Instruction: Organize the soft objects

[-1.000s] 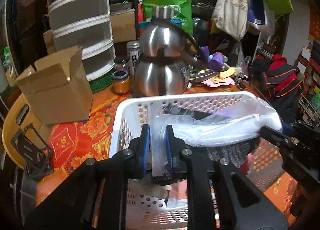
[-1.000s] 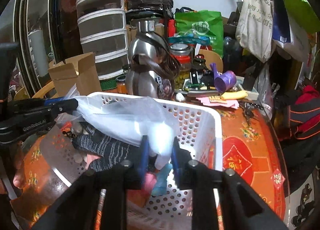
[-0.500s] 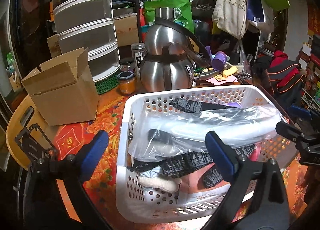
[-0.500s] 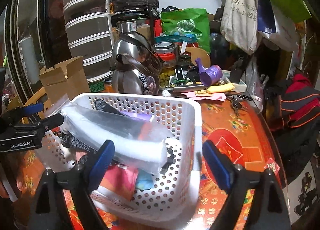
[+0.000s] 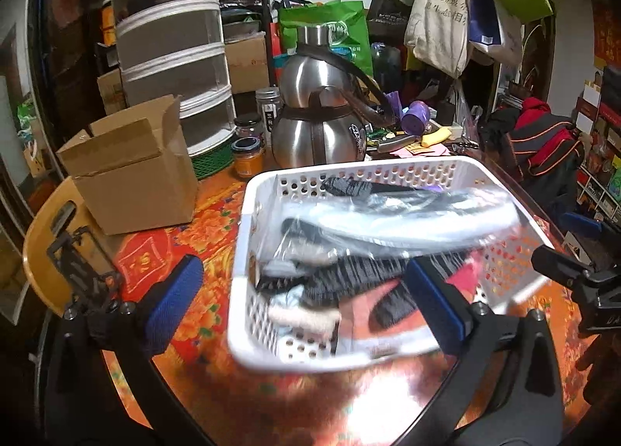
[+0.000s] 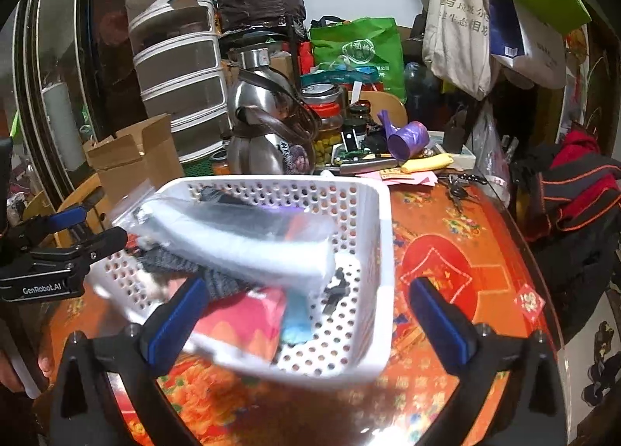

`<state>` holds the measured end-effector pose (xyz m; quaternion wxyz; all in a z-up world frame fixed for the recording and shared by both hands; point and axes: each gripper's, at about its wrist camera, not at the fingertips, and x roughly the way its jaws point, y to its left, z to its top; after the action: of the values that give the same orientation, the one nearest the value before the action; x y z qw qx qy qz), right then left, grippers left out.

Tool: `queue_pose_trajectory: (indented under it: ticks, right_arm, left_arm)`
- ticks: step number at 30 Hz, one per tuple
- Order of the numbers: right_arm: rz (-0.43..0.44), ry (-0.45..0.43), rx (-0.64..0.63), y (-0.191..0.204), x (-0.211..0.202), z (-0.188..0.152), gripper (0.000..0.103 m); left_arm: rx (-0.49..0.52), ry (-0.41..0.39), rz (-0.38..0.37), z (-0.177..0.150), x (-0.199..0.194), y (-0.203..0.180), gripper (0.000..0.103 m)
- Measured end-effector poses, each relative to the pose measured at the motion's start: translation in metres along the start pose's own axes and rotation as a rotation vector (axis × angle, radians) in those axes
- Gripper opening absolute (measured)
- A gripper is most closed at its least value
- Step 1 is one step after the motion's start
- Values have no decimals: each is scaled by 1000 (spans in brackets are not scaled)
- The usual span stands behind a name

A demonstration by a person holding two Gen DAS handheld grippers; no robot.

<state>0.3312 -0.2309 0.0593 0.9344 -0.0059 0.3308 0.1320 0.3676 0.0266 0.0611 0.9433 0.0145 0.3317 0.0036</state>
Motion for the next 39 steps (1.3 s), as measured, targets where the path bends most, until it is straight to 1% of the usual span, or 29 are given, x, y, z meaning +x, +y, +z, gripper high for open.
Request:
queue_pose_trajectory:
  ticks: [1, 3, 4, 5, 7, 8, 10, 11, 13, 14, 16, 17, 19, 22, 23, 26, 27, 30, 34, 39]
  right_arm:
    - [1, 8, 6, 1, -4, -2, 103]
    - [54, 18, 34, 4, -22, -12, 103]
    - [64, 15, 42, 6, -33, -17, 103]
    - [40, 9, 32, 11, -49, -25, 103]
    - [-19, -13, 2, 20, -75, -39, 103]
    - [-53, -26, -17, 27, -94, -50, 103]
    - [-63, -54, -21, 36, -122, -68, 103]
    - [-68, -92, -6, 42, -142, -80, 103]
    - [-105, -135, 8, 51, -169, -98, 103]
    - [-113, -142, 13, 59, -186, -109, 103]
    - [-70, -138, 33, 68, -209, -123, 103]
    - [-45, -122, 46, 74, -224, -130, 103]
    - [-47, -98, 58, 83, -246, -142, 103]
    - [-68, -110, 78, 91, -276, -161, 103]
    - [-67, -111, 87, 93, -285, -166, 103]
    - [-42, -139, 125, 92, -304, -173, 103]
    - [-47, -141, 118, 94, -307, -172, 103]
    - [-78, -126, 88, 99, -307, -170, 103]
    - [-99, -114, 59, 103, -299, -167, 103]
    - [-92, -100, 69, 103, -291, -165, 103]
  left_arm:
    - [2, -3, 3, -3, -8, 0, 103]
    - [10, -12, 28, -13, -29, -2, 103]
    - [10, -16, 30, -20, -41, -1, 103]
    - [5, -25, 23, -26, -52, 0, 103]
    - [-7, -55, -21, -46, -84, 3, 103]
    - [-11, -54, -30, -54, -96, 5, 103]
    - [-26, -67, -47, -74, -127, 8, 103]
    - [-30, -82, -46, -83, -142, 8, 103]
    - [-38, -99, -41, -102, -174, 9, 103]
    - [-44, -96, -47, -109, -188, 9, 103]
    - [-70, -108, -101, -127, -221, 12, 103]
    - [-72, -109, -115, -135, -236, 11, 103]
    - [-65, -106, -103, -151, -268, 7, 103]
    - [-59, -127, -87, -173, -312, 1, 103]
    - [-54, -131, -94, -180, -324, -1, 103]
    - [-62, -139, -132, -190, -345, -7, 103]
    - [-55, -145, -144, -194, -352, -10, 103]
    - [-28, -135, -142, -193, -358, -20, 103]
    - [-35, -124, -158, -193, -356, -25, 103]
    - [-37, -117, -140, -183, -342, -23, 103]
